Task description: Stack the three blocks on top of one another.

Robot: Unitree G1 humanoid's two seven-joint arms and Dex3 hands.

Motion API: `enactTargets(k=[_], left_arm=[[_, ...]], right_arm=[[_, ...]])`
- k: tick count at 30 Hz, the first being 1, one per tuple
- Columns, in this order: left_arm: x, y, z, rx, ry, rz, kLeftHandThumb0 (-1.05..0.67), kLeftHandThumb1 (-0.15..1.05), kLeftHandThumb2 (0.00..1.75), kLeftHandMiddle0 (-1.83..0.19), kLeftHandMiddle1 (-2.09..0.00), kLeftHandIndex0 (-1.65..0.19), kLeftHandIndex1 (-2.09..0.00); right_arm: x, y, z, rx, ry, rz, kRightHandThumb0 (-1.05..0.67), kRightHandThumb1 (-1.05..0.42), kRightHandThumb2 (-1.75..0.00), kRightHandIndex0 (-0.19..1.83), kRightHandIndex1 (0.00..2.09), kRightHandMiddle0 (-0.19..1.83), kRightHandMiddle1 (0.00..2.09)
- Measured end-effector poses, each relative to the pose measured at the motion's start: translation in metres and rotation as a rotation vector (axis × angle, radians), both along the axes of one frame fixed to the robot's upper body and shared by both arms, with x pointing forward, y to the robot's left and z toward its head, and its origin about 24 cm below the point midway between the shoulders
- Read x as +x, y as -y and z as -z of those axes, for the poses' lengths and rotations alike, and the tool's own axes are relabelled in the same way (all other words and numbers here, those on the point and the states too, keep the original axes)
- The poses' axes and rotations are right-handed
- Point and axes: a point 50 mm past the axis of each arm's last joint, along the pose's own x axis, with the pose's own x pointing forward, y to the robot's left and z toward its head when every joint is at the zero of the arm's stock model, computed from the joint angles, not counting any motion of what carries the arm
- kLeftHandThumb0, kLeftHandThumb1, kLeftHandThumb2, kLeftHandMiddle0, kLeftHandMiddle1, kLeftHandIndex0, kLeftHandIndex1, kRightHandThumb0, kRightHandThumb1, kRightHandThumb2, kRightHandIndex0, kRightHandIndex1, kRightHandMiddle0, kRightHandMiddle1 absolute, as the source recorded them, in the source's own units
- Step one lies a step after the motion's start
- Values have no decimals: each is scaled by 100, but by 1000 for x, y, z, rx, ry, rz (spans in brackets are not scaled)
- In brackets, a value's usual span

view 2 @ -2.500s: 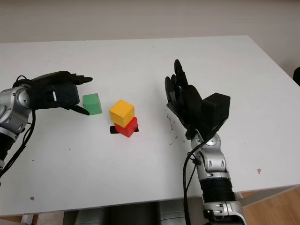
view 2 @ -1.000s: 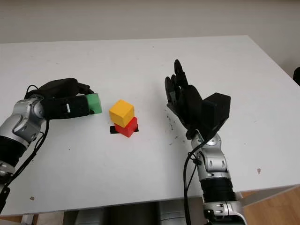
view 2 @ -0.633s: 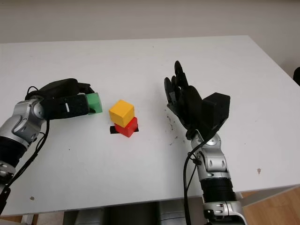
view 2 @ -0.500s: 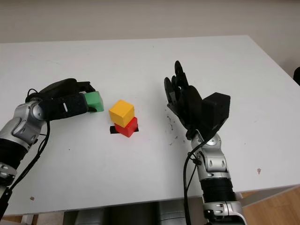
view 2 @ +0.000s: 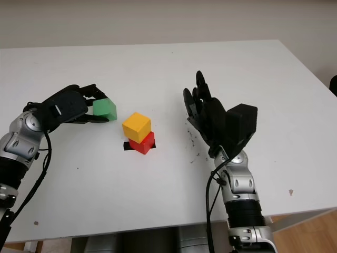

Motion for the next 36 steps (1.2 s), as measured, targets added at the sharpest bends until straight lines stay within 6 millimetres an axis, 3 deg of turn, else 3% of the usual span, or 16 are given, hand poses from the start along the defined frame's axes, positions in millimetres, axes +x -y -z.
enactTargets(k=[9,18,26,36], left_arm=[[-5,-4,-37,34,38,57,-32,100,5,-38,-5,-21,-157],[-8,20,-93,92,70,209,-34,98,5,-40,-5,-30,-150],[-15,47,-101,35,-3,382,-38,98,5,-42,-7,-28,-161],[-20,75,-114,3,-109,491,-44,97,5,-38,-5,-35,-156]], right_arm=[[0,-1,-2,-3,7,-6,-66,-105,-50,-19,0,-19,0],[0,-2,-2,-3,8,-12,-66,-105,-49,-19,0,-19,0],[1,-3,-2,-6,-6,-9,-67,-105,-49,-19,0,-19,0],[1,-4,-4,-5,-1,-10,-67,-105,-48,-19,0,-19,0]])
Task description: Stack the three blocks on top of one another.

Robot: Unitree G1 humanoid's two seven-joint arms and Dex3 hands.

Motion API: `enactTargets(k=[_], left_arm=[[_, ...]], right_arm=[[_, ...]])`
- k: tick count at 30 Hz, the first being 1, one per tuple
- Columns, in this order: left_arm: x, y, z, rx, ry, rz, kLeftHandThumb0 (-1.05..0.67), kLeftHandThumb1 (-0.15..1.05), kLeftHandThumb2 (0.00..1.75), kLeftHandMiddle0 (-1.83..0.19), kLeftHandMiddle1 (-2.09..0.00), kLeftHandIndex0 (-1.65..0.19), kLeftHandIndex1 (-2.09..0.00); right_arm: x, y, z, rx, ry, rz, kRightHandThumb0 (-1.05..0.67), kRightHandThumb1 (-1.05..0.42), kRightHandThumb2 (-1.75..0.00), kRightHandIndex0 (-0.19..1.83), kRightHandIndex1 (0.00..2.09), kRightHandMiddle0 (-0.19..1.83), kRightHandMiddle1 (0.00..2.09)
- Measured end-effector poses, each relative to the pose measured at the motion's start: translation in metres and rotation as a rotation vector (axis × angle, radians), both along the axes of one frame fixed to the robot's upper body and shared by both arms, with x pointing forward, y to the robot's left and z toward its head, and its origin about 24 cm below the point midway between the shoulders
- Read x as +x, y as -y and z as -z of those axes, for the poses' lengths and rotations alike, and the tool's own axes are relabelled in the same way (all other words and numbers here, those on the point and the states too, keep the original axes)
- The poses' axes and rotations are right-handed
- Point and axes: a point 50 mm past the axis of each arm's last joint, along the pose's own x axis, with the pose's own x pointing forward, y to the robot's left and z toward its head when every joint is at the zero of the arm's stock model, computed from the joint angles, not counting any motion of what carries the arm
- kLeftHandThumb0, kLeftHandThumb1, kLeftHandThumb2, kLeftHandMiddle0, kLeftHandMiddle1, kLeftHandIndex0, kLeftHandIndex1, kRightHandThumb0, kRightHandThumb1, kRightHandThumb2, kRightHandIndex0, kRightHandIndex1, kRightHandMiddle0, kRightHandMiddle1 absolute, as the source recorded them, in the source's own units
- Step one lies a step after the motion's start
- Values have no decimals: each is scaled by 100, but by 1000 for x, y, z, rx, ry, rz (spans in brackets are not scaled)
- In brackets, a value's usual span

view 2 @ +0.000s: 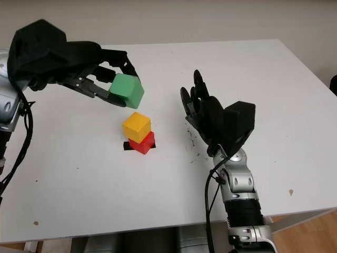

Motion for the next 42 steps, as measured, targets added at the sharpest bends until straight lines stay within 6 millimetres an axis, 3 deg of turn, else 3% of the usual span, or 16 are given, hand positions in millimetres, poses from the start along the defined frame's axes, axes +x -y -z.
enactTargets(k=[12,22,42], left_arm=[[0,15,8,48,-9,69,-44,97,5,-36,-5,-33,-165],[2,16,14,93,-8,52,-42,97,6,-35,-5,-31,-156],[9,9,24,117,-31,36,-41,99,5,-39,-7,-29,-159]], right_arm=[[0,0,0,-3,0,2,-68,-105,-48,-19,0,-19,0],[0,0,0,-2,1,3,-67,-105,-49,-19,0,-19,0],[0,-1,0,-1,1,-5,-66,-105,-48,-19,0,-19,0]])
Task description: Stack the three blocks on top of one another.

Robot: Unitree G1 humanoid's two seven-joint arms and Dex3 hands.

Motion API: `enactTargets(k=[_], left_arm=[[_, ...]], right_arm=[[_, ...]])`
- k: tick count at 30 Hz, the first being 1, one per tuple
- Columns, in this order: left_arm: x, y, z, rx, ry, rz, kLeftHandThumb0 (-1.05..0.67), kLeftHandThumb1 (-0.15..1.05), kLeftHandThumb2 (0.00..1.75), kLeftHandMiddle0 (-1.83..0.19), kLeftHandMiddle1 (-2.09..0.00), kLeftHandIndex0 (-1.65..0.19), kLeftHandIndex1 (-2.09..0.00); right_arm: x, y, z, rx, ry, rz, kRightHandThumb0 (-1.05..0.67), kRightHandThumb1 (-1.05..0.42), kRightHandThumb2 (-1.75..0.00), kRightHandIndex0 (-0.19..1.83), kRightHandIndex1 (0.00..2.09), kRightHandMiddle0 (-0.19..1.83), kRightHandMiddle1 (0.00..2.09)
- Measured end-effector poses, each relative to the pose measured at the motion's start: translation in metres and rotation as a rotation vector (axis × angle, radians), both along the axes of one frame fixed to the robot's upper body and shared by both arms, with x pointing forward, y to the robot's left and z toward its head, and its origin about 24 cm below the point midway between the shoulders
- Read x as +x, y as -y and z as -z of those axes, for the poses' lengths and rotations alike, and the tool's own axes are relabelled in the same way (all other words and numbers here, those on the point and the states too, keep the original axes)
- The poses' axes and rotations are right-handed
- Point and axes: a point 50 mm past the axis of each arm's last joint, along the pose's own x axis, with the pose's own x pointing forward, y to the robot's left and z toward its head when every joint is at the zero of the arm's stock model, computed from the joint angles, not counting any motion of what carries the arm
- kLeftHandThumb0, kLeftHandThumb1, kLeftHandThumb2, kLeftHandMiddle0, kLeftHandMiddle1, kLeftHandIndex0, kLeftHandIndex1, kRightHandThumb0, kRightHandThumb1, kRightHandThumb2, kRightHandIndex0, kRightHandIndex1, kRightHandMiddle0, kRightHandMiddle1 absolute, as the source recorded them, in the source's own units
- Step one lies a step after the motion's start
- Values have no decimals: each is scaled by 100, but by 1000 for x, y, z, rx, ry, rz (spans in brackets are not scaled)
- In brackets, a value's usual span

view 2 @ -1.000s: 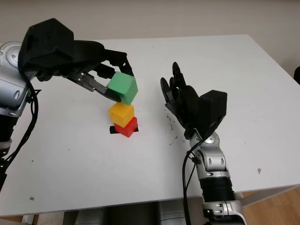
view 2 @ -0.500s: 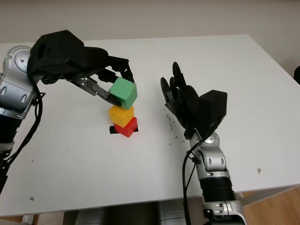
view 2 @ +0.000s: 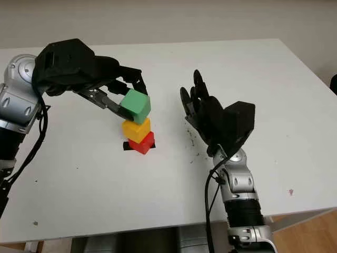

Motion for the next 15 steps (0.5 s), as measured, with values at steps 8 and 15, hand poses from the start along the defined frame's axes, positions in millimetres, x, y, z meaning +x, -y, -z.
enactTargets(k=[8,15], left_arm=[[2,-2,2,4,-12,-9,-40,99,5,-38,-6,-28,-160],[3,-4,5,9,-28,-20,-41,98,5,-37,-5,-30,-159]], right_arm=[[0,0,0,-4,0,1,-66,-105,-48,-19,0,-19,0],[0,0,0,-5,1,1,-67,-105,-47,-19,0,-19,0]])
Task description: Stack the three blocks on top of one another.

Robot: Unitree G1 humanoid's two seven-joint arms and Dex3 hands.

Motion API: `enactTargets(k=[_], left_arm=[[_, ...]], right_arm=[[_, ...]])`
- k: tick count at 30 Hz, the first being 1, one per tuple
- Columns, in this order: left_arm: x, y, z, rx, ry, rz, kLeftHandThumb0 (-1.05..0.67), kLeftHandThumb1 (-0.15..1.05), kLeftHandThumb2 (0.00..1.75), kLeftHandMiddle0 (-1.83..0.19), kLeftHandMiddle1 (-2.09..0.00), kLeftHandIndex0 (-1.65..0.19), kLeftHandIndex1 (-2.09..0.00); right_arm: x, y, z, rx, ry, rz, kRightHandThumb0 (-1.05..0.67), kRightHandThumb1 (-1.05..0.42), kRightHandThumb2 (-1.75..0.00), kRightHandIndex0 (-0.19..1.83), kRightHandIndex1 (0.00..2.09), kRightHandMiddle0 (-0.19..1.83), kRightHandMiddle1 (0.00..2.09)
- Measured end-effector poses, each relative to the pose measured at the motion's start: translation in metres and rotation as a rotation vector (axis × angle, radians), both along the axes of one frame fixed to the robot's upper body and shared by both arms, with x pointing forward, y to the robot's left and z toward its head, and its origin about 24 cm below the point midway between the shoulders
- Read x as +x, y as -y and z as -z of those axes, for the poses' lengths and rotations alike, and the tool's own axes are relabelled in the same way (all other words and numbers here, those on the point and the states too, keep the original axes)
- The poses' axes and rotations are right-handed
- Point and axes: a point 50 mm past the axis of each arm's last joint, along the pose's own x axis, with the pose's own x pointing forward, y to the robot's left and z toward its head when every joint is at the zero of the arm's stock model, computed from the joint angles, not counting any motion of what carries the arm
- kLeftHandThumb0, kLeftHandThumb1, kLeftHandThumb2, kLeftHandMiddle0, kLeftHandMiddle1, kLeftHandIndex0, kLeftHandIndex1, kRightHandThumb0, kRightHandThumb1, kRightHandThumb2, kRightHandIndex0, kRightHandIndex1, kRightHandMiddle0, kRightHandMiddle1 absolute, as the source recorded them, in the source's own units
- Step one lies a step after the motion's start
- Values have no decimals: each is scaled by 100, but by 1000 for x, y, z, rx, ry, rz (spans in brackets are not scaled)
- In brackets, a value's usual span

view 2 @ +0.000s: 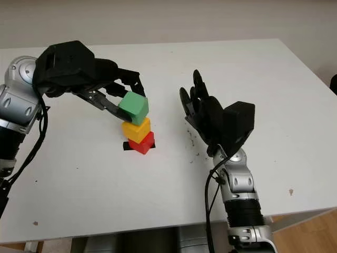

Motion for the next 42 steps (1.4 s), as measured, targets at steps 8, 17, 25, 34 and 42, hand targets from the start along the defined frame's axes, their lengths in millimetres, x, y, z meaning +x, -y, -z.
enactTargets(k=[8,17,25,34,42], left_arm=[[1,-2,3,-6,-25,-19,-39,98,6,-33,-4,-29,-159],[2,0,6,-8,-46,-14,-38,98,5,-33,-4,-27,-161],[2,2,7,0,-40,-7,-41,97,5,-37,-7,-29,-161],[2,3,7,18,-13,4,-44,95,5,-36,-6,-33,-153],[3,1,14,-28,-116,-27,-62,87,5,-2,-3,-9,-28]], right_arm=[[0,0,0,-2,1,-4,-66,-105,-47,-19,0,-19,0],[0,0,0,-2,1,-5,-66,-105,-47,-19,0,-19,0],[-1,0,-3,-4,13,3,-66,-105,-46,-19,0,-19,0],[-2,1,-4,0,18,3,-66,-105,-46,-19,0,-19,0],[-2,1,-4,0,18,1,-66,-105,-46,-19,0,-19,0]])
